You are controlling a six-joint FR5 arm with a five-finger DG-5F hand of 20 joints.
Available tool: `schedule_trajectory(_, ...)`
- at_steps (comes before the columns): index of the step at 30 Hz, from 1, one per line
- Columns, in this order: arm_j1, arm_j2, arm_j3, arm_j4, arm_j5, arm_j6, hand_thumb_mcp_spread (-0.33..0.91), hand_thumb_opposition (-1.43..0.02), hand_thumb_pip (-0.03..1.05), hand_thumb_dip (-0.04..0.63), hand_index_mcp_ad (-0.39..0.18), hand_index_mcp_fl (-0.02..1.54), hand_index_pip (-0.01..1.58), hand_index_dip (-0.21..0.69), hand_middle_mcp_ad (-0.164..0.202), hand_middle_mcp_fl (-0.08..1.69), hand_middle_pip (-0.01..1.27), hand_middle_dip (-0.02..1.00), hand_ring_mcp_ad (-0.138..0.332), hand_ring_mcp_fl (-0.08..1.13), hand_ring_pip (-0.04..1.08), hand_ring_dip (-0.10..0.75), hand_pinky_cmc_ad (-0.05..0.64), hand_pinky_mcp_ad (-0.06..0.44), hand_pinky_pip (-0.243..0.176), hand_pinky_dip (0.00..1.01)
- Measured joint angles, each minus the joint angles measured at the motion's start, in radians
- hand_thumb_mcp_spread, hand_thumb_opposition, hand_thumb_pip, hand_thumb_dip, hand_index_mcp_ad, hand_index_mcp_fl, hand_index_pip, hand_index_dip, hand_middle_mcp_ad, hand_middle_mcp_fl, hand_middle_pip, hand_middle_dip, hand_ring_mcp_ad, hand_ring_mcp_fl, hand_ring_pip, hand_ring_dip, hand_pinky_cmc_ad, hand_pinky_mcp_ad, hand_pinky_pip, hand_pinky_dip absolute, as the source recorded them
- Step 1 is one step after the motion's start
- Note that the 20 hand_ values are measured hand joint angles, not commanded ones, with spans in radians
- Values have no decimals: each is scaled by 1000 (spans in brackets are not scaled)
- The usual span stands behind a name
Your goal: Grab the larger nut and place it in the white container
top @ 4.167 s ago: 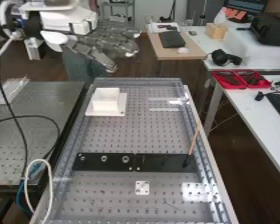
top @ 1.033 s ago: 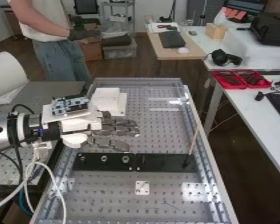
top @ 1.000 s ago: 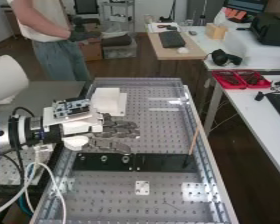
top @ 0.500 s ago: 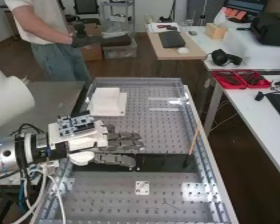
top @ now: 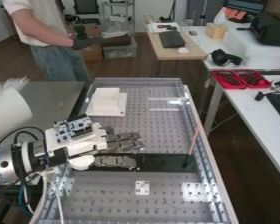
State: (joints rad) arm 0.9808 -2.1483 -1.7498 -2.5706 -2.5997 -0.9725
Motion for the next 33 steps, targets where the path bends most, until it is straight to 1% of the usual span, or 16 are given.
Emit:
schedule_trajectory(14,-15,-51,39,-7,-30,-7,339,-866,791,206,-166,17,1552,31,91,0,119,202,152,-2,127,119,367,309,-87,475)
schedule_trajectory(23,-19,-65,43,-8,-31,-10,339,-866,794,206,-166,17,1548,31,91,0,124,194,152,-2,131,119,367,309,-87,471)
schedule_trajectory(25,-19,-67,43,-8,-32,-11,339,-866,794,206,-166,17,1553,35,91,0,124,194,152,-2,131,119,367,309,-87,490)
schedule_trajectory(27,-19,-69,44,-9,-33,-13,339,-866,796,206,-166,17,1552,24,91,0,124,194,152,0,131,119,367,309,-87,487)
schedule_trajectory(28,-19,-70,43,-10,-34,-13,339,-866,796,206,-166,17,1552,24,91,0,124,194,155,-2,152,119,367,309,-87,490)
schedule_trajectory(33,-20,-73,45,-9,-38,-12,339,-866,796,206,-166,17,1552,24,91,0,124,194,152,2,150,119,367,311,-87,494)
